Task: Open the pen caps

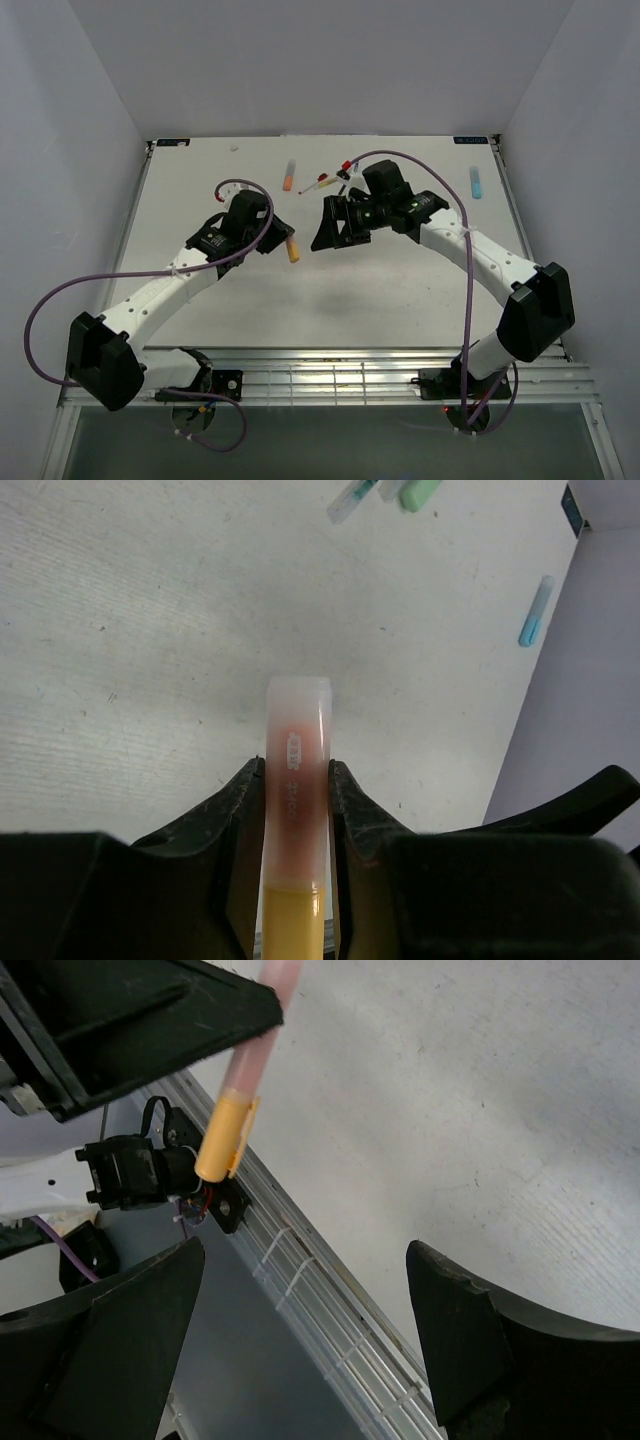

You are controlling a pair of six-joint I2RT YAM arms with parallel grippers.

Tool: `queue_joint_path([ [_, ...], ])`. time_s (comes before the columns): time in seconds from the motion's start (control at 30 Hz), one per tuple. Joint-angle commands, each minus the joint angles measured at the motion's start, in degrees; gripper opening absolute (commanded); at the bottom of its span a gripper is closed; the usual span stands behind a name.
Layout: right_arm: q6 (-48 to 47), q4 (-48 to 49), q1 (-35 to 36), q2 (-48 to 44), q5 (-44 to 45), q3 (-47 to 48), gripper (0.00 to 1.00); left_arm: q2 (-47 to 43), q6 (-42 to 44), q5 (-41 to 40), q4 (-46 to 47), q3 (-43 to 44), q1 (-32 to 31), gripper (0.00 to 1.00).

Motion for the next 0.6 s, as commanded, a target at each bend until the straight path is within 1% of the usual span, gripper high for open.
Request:
queue_joint_path([
  [0.0, 1.2, 3.1, 2.6, 2.2, 3.2, 4.6, 0.86, 1.3, -2.6, -6.5, -2.3, 1.4, -2.4, 0.0],
  [0.03, 2.0, 3.3, 2.8, 2.8, 3.5, 5.4, 0.85, 1.7, -2.7, -7.1, -2.3, 1.7, -2.8, 0.0],
  [0.07, 2.2, 3.8, 3.2, 3.9, 3.4, 5.4, 0.8, 2.3, -3.2, -7.3, -2.3, 1.8, -3.5, 0.0],
  [0.1, 2.7, 4.2, 3.4, 4.2, 3.2, 5.3, 0.79, 2.6, -3.4, -7.5, -2.3, 1.9, -3.8, 0.0],
  [0.13, 3.0, 4.8, 3.5, 4.6, 2.9, 4.5, 0.76, 2.8, -3.5, -7.5, -2.4, 2.3, -4.0, 0.0],
  [0.27, 5.0, 8.9, 4.5, 4.3, 1.9, 1.7, 0.73, 3.3, -5.5, -8.6, -3.8, 2.5, -5.6, 0.0],
  [0.3, 5.2, 10.0, 4.7, 4.2, 1.9, 1.2, 0.68, 3.2, -6.1, -8.7, -3.9, 2.4, -5.8, 0.0],
  [0.57, 7.0, 12.5, 6.8, 5.3, 2.4, -1.0, 0.67, 2.4, -8.1, -8.6, -5.9, 2.8, -6.1, 0.0],
])
